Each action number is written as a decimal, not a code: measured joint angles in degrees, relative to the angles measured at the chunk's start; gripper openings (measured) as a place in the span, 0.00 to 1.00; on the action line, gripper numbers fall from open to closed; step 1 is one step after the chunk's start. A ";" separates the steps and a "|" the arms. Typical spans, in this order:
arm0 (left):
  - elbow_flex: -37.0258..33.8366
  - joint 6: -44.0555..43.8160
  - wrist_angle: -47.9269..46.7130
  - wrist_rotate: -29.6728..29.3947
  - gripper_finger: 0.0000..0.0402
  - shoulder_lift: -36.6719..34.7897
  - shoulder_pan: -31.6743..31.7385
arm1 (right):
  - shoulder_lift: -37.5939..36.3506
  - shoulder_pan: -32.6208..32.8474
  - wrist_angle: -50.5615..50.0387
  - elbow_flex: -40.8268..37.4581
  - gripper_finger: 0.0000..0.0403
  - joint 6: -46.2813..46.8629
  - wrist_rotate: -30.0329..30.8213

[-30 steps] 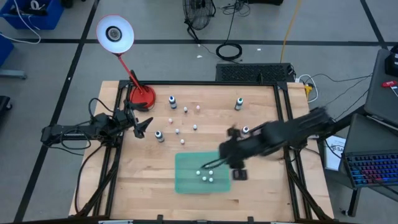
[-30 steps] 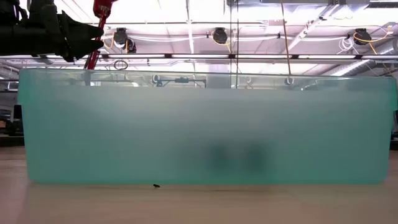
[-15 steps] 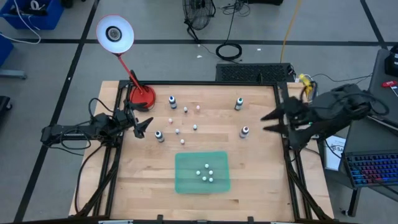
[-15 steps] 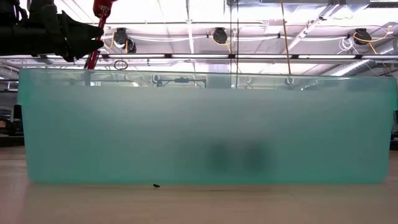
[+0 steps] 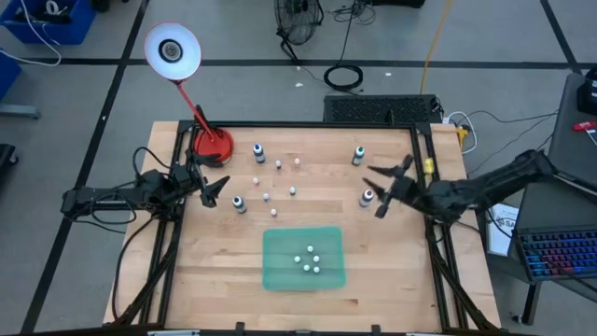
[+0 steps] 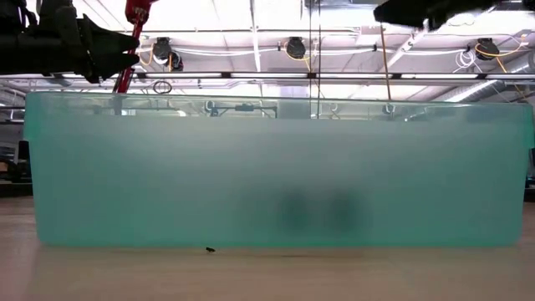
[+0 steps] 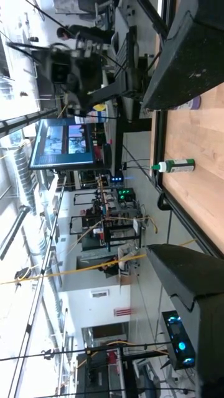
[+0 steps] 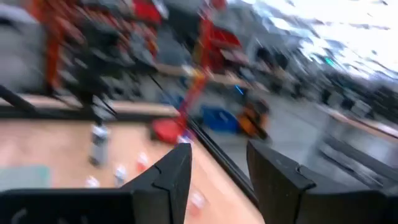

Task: Pick & Place food coloring
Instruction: Put the middle left small yellow food coloring bottle into the blue bin

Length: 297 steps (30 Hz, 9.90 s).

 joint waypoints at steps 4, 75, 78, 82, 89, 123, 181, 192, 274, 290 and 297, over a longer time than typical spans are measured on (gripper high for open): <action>0.00 0.00 0.00 0.00 0.91 0.00 -0.01 | -2.06 -6.00 14.23 -7.61 0.35 0.44 -10.93; 0.00 0.00 0.01 0.00 0.91 -0.02 0.01 | -38.29 -28.80 -18.63 -26.86 0.35 15.43 -31.65; 0.00 0.00 0.01 0.00 0.91 -0.02 0.00 | -38.29 -28.80 -18.63 -26.86 0.35 15.44 -31.65; 0.00 0.00 0.00 0.00 0.91 -0.02 0.01 | -38.29 -28.80 -18.63 -26.86 0.35 15.44 -31.67; 0.00 -1.22 0.49 0.17 0.91 0.00 0.01 | -38.29 -28.80 -18.63 -26.86 0.35 15.44 -31.67; 1.83 -20.97 -10.58 -3.83 0.91 10.66 0.13 | -38.27 -28.77 -18.63 -26.88 0.35 15.48 -31.69; 58.45 -14.89 -69.59 13.09 0.76 93.59 16.22 | -38.24 -28.77 -18.62 -26.87 0.35 15.46 -31.69; 57.29 -14.43 -67.33 13.59 0.48 93.59 16.47 | -38.24 -28.77 -18.62 -26.86 0.35 15.47 -31.69; 101.00 -12.86 -77.73 12.65 0.16 114.89 -21.14 | -38.22 -28.77 -18.63 -26.86 0.35 15.46 -31.71; 100.80 -13.21 -77.39 17.37 0.16 119.75 -17.46 | -38.18 -28.79 -18.78 -26.86 0.35 15.46 -31.69; 100.80 -14.94 -77.70 19.58 0.18 119.91 -16.84 | -38.07 -28.78 -18.66 -26.87 0.35 15.46 -31.69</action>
